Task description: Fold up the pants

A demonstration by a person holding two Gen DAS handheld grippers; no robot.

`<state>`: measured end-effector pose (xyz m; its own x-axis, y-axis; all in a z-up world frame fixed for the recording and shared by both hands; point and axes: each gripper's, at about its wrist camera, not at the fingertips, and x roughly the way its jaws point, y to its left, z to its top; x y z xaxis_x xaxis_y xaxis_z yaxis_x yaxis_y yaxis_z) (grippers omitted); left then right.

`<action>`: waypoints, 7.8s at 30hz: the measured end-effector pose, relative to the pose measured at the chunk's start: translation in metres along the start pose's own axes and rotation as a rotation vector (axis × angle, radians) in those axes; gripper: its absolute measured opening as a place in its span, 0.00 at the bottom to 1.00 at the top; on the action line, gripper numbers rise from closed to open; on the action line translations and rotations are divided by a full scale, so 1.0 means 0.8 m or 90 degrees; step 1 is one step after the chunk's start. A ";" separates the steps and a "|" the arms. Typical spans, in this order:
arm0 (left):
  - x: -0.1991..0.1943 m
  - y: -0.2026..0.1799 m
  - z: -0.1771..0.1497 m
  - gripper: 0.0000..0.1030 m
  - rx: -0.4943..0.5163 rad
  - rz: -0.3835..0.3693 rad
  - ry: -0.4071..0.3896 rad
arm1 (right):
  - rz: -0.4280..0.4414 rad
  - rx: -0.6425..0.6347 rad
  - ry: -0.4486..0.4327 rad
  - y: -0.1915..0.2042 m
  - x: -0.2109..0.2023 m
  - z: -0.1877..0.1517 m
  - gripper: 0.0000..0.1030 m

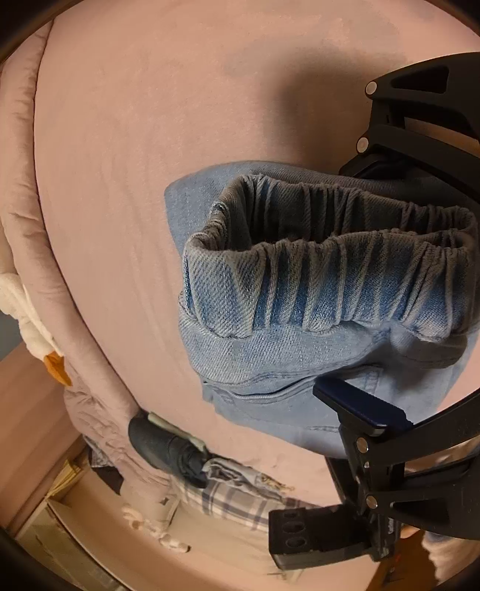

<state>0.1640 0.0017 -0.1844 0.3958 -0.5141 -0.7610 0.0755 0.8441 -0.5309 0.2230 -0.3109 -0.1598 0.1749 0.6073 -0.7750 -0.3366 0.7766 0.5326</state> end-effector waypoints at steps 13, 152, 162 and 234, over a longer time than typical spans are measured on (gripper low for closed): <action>0.012 -0.016 0.015 0.63 0.028 0.044 0.010 | -0.007 -0.006 -0.045 0.019 -0.003 -0.005 0.70; -0.028 0.053 0.055 0.72 0.037 0.251 -0.075 | -0.114 0.037 -0.078 0.037 0.037 0.036 0.67; -0.024 0.052 0.049 0.72 0.033 0.252 -0.079 | -0.131 0.020 -0.068 0.041 0.046 0.033 0.73; -0.184 -0.121 -0.033 0.99 0.088 0.352 -0.184 | -0.143 -0.155 -0.197 0.190 -0.132 -0.045 0.99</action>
<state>0.0742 -0.0082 -0.0308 0.6397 0.0493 -0.7671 -0.1010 0.9947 -0.0203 0.1198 -0.2632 -0.0094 0.5239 0.4791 -0.7042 -0.4602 0.8550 0.2393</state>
